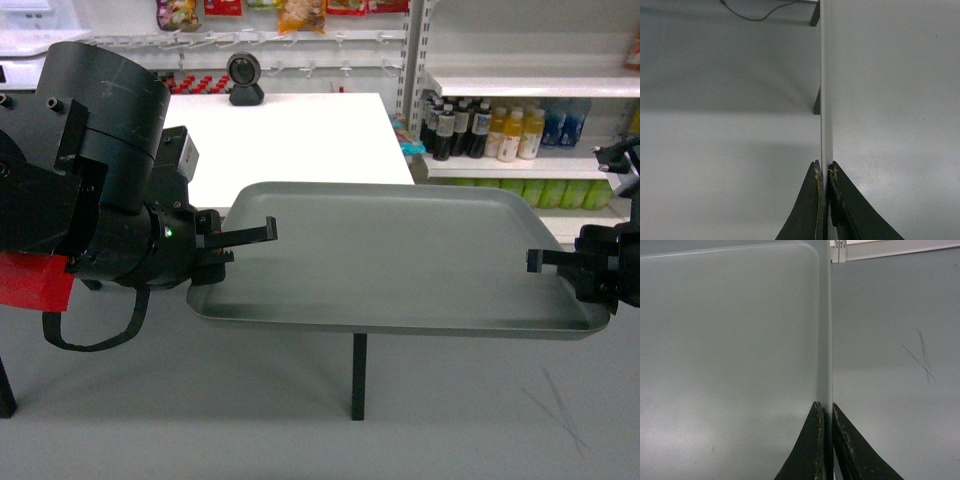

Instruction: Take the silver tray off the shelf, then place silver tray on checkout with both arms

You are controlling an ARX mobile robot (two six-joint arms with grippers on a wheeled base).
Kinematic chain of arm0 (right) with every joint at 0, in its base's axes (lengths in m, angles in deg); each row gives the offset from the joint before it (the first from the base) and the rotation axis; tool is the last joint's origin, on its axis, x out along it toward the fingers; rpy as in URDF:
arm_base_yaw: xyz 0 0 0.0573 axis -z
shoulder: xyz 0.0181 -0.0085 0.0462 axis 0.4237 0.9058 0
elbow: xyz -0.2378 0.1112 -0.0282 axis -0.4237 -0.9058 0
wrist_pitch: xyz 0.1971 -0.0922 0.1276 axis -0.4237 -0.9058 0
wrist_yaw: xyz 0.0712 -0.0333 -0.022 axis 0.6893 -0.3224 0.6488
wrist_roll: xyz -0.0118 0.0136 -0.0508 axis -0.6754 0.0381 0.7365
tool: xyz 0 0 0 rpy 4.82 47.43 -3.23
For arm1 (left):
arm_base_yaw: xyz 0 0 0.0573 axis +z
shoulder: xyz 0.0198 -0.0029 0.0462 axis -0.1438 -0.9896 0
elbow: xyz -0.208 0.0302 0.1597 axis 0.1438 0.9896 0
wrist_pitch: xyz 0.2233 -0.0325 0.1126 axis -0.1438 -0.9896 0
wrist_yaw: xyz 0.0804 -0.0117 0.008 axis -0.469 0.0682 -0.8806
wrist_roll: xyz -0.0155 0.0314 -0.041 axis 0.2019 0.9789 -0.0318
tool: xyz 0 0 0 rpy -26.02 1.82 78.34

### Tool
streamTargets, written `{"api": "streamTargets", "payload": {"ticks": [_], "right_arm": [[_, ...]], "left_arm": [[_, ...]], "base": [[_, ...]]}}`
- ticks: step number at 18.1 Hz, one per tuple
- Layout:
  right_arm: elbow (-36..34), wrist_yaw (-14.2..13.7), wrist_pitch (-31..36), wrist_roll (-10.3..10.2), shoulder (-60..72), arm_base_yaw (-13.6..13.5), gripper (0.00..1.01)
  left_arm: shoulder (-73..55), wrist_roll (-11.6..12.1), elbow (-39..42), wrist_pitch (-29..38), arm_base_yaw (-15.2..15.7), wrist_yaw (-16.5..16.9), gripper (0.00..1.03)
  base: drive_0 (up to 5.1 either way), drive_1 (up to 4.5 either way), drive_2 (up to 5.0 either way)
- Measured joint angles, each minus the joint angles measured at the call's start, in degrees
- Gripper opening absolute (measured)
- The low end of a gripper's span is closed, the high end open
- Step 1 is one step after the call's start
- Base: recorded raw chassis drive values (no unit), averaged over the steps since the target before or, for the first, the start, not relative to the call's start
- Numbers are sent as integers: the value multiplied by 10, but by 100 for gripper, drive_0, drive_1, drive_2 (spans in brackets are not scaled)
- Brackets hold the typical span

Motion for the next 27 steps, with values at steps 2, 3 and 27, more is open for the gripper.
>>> {"api": "streamTargets", "payload": {"ticks": [2, 3, 27], "right_arm": [[0, 0, -2, 0, 0, 0, 2], [0, 0, 1, 0, 0, 0, 2], [0, -2, -1, -2, 0, -3, 2]], "left_arm": [[0, 0, 0, -2, 0, 0, 3], [0, 0, 0, 0, 0, 0, 3], [0, 0, 0, -1, 0, -2, 3]], "base": [[-506, 239, 239], [-503, 242, 242], [-282, 300, -59]]}}
